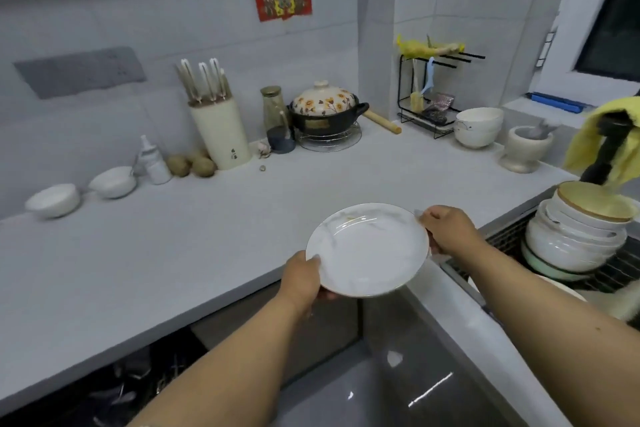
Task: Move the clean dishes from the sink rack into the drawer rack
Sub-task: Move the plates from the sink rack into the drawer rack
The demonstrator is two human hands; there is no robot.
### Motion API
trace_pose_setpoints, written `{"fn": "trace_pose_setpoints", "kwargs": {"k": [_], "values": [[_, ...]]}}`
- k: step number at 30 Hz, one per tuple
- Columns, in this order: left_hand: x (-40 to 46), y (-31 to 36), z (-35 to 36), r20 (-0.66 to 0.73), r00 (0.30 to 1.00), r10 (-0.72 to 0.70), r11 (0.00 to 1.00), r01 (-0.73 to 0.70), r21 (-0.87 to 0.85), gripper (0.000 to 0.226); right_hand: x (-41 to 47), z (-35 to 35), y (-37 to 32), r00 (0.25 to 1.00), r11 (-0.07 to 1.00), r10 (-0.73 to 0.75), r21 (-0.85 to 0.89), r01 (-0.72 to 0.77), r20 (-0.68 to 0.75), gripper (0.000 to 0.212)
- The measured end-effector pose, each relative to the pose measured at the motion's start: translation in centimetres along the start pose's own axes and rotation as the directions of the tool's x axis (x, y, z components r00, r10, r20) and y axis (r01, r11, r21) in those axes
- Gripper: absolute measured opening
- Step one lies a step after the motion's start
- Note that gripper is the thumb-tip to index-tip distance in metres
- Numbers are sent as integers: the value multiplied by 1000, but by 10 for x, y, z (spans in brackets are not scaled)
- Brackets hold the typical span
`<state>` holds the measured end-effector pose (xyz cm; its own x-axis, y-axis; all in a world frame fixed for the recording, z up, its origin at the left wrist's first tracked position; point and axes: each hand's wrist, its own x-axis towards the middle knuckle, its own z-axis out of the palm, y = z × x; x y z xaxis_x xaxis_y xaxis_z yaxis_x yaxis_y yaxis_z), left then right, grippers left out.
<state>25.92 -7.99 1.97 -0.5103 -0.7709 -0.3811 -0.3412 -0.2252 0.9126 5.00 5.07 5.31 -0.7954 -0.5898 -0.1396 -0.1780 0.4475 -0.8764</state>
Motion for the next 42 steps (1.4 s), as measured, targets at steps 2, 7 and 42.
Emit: {"fn": "trace_pose_setpoints", "kwargs": {"k": [2,7,42], "values": [[-8,-13,-37,-61,998,-12,1000,11,-16,30,-12,33,-18,997,997,-12,71,6,73,25],[-40,-47,-130,-222,974,-44,991,14,-134,28,-42,119,-54,975,983,-77,182,39,209,21],[-287,-256,-523,-709,561,-428,872,49,-488,32,-356,569,-158,345,919,189,-42,-392,920,38]]}}
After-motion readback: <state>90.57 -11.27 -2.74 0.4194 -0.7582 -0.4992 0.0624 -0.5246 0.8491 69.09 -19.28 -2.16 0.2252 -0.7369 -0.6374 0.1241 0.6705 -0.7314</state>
